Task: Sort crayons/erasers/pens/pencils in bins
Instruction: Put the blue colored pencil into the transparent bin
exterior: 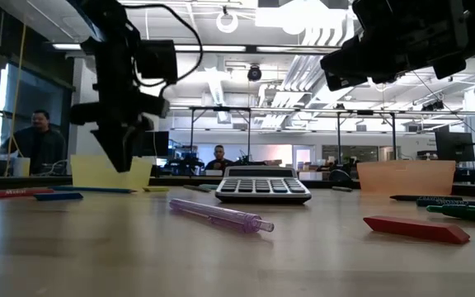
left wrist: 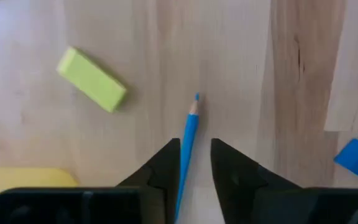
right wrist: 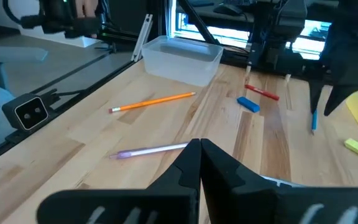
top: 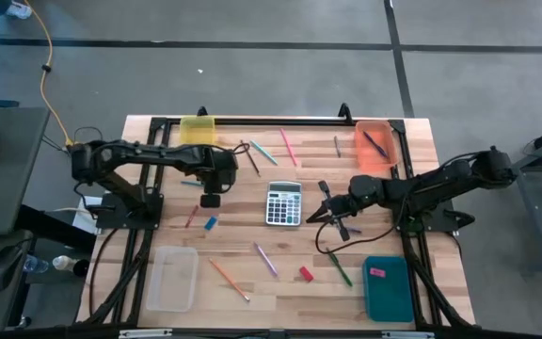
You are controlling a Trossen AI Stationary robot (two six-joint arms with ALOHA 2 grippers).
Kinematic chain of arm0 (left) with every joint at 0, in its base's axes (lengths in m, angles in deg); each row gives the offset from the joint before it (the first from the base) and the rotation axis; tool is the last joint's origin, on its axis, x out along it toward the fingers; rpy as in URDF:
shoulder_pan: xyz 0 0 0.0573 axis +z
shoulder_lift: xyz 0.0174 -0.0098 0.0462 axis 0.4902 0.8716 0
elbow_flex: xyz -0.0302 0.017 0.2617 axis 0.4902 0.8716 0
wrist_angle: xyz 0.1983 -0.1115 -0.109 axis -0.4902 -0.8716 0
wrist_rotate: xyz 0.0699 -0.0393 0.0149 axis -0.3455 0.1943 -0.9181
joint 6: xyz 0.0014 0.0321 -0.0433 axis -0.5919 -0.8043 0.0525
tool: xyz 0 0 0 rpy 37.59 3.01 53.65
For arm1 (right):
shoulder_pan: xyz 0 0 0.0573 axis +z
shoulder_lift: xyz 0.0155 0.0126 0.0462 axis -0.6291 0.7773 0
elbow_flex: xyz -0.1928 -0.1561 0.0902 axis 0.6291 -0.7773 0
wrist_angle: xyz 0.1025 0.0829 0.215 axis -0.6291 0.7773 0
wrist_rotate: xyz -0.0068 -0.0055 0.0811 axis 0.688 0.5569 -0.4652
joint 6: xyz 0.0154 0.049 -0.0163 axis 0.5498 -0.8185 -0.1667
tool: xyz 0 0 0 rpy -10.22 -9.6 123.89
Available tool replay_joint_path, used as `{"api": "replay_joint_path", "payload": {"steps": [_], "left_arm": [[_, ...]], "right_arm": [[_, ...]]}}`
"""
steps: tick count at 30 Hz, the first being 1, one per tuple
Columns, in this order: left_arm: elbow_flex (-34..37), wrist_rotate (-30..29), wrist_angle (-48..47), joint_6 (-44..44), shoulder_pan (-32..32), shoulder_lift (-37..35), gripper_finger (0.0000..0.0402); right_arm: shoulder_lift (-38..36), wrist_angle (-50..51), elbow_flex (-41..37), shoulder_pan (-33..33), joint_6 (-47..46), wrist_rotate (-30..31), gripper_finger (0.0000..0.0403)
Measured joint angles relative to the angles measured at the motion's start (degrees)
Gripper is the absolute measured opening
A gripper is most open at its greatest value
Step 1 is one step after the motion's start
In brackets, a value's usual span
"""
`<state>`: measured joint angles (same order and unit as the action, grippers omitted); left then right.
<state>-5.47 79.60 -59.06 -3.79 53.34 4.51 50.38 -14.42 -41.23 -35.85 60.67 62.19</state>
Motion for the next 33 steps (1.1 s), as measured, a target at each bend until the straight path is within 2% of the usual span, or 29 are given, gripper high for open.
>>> {"api": "replay_joint_path", "payload": {"steps": [6,11,15,23,29,31,33], "left_arm": [[0.0,-1.63,1.87,-0.02,-0.09,4.41,0.0127],[0.0,-3.71,4.9,-1.15,-0.09,6.83,0.0131],[-0.26,-3.44,5.26,-1.97,-0.11,8.59,0.0114],[-0.42,-2.34,4.64,-3.5,-1.54,10.47,0.0056],[-0.02,-3.84,4.82,-1.52,-3.39,8.61,0.0012],[0.09,-4.99,4.68,-0.24,-4.2,7.8,0.0005],[0.14,-3.77,3.83,1.16,-4.77,6.75,0.0005]], "right_arm": [[0.0,0.0,0.0,0.02,-0.01,0.0,0.0],[0.0,0.0,0.0,0.02,-0.16,0.0,0.0],[0.0,-0.02,0.0,0.02,-0.16,0.02,0.0],[-0.02,-0.02,0.0,0.02,-0.23,0.02,0.0],[-0.02,-0.21,0.0,0.02,0.17,0.02,0.0],[-0.02,-0.38,0.02,0.01,0.2,0.02,0.0],[-0.02,0.09,0.02,-0.2,-0.03,0.02,0.0]]}}
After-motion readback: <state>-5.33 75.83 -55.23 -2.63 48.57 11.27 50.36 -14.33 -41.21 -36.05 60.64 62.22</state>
